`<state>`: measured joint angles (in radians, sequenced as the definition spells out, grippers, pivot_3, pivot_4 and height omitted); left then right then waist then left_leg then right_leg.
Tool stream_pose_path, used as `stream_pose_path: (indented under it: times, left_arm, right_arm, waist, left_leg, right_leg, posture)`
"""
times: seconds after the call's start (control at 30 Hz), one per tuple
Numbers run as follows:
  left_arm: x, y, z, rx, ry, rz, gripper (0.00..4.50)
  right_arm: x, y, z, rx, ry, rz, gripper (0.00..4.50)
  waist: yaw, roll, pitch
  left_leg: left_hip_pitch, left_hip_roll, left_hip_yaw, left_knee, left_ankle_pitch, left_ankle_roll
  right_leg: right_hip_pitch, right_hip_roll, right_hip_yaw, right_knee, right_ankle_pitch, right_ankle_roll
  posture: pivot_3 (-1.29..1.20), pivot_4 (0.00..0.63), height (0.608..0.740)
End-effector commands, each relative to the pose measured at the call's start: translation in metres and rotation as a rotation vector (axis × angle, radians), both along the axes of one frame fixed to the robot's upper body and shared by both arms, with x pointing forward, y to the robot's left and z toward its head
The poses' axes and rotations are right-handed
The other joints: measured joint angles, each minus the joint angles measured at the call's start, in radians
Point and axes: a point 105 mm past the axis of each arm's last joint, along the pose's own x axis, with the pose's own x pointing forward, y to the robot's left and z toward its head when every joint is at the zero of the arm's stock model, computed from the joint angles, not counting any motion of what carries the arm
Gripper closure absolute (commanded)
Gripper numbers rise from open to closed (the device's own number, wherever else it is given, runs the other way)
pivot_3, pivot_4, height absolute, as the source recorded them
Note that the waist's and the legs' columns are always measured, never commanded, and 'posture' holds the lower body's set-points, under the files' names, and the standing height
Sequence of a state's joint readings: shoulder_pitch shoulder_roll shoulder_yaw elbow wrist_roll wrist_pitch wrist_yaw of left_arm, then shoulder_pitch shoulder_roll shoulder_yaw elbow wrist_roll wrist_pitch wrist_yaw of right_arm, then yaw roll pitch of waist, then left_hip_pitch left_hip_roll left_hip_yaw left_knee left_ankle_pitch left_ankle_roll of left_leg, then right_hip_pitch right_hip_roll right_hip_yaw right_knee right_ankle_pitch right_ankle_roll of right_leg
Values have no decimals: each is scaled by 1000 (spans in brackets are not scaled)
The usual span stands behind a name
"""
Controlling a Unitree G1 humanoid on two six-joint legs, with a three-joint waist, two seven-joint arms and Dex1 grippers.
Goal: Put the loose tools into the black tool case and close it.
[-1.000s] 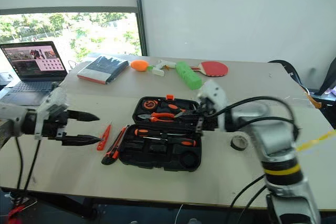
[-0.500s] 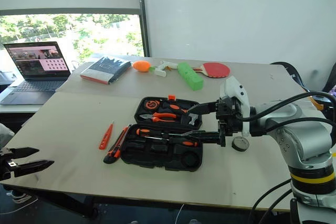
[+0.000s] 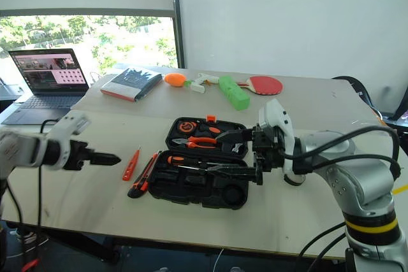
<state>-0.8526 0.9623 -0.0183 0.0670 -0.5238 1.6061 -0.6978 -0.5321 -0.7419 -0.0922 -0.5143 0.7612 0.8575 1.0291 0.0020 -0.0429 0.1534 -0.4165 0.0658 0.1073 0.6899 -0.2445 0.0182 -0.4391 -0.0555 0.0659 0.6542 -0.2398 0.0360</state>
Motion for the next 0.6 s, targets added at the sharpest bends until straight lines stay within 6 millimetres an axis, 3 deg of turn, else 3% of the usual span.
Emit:
stream_pose_path:
  times: [0.03, 0.37, 0.6]
  left_arm:
    - [17, -3, 0, 20, 61, 50, 0]
    - [45, -20, -16, 118, 181, 9, 0]
    - [44, -40, -28, 112, 287, -38, 0]
  right_arm:
    - [-9, 5, 5, 32, -49, -14, 42]
    - [-17, 9, 0, 61, -67, -80, 42]
    - [-20, 11, 3, 69, -80, -102, 42]
  waist:
    - [-3, 0, 0]
    - [-7, -1, 0]
    - [-9, -1, 1]
  left_leg:
    - [0, 0, 0, 0, 0, 0]
    - [-4, 0, -1, 2, 0, 0]
    - [-8, -1, -3, 3, 0, 0]
  right_leg:
    - [0, 0, 0, 0, 0, 0]
    - [-2, 0, -1, 0, 0, 0]
    - [-4, 0, -1, 0, 0, 1]
  posture:
    - [0, 150, 736]
    - [0, 150, 736]
    - [0, 150, 736]
